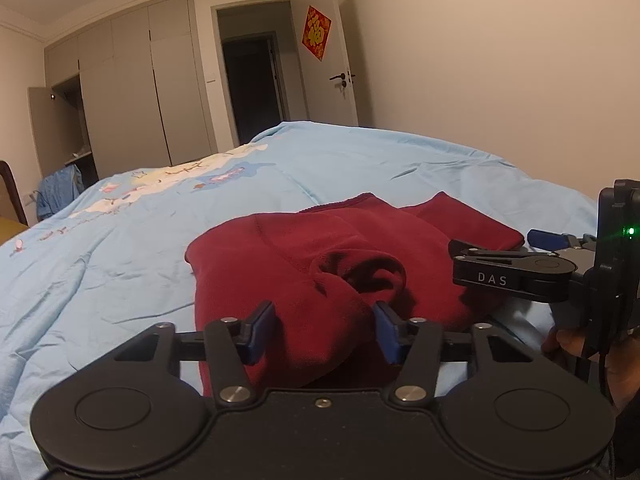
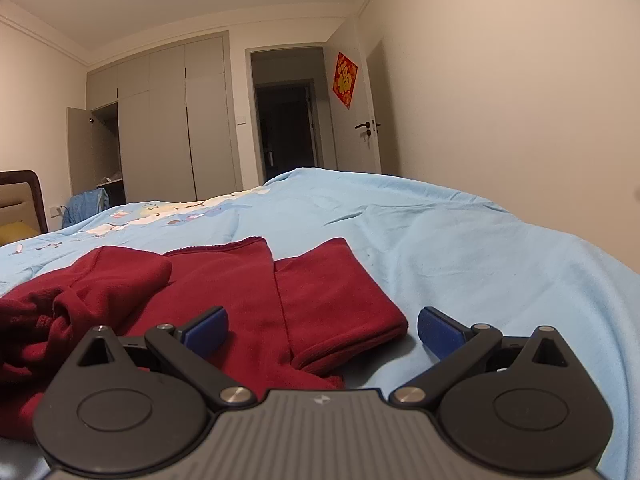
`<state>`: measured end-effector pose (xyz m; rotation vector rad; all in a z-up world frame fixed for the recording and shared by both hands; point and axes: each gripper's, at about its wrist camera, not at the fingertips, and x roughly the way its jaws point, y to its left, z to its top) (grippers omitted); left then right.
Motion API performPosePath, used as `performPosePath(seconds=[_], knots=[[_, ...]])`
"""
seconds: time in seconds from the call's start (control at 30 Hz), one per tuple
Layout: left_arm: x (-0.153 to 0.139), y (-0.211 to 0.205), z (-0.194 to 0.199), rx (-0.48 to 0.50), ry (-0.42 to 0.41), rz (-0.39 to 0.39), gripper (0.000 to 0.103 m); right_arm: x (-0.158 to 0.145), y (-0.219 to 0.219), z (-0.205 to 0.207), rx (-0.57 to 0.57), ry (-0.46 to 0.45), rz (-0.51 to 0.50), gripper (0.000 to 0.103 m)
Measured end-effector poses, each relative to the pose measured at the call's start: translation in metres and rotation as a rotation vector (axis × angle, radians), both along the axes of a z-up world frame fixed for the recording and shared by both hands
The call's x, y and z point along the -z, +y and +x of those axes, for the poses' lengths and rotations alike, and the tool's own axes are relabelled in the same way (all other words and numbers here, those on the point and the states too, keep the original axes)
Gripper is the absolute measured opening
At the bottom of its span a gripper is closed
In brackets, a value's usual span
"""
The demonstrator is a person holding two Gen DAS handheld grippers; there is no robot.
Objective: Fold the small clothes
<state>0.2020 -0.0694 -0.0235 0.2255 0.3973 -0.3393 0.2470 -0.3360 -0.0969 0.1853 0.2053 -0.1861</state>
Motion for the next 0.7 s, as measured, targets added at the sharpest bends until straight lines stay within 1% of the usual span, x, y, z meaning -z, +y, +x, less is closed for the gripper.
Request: performPosePath(seconds=[0.07,0.17,0.27,0.33,0.43,0.5,0.57,0.7], knots=[[0.001,0.001,0.000,0.012,0.013,-0.019,0.037,-0.001,0.000,-0.002,-0.015,0.001,0.004,0.103],[0.003,-0.001,-0.002,0.032,0.019,-0.018,0.029,-0.002,0.001,-0.005,-0.027,0.002,-0.003,0.103],[0.006,-0.002,-0.005,0.039,0.012,-0.011,0.025,-0.005,0.003,-0.007,-0.039,0.024,-0.022,0.103],[0.008,-0.002,-0.005,0.039,0.010,-0.012,0.022,-0.009,0.004,-0.012,-0.054,0.023,-0.034,0.103],[0.010,-0.001,-0.005,0.032,0.007,-0.024,0.021,-0.017,0.004,-0.018,-0.104,0.019,-0.040,0.103],[0.011,0.001,-0.006,0.031,0.004,-0.030,0.020,-0.022,0.002,-0.018,-0.151,0.033,-0.032,0.103],[0.011,0.003,-0.006,0.030,0.002,-0.035,0.019,-0.028,-0.002,-0.016,-0.191,0.053,-0.003,0.103],[0.010,0.006,-0.006,0.027,0.003,-0.056,0.017,-0.043,-0.009,-0.009,-0.256,0.043,0.048,0.103]])
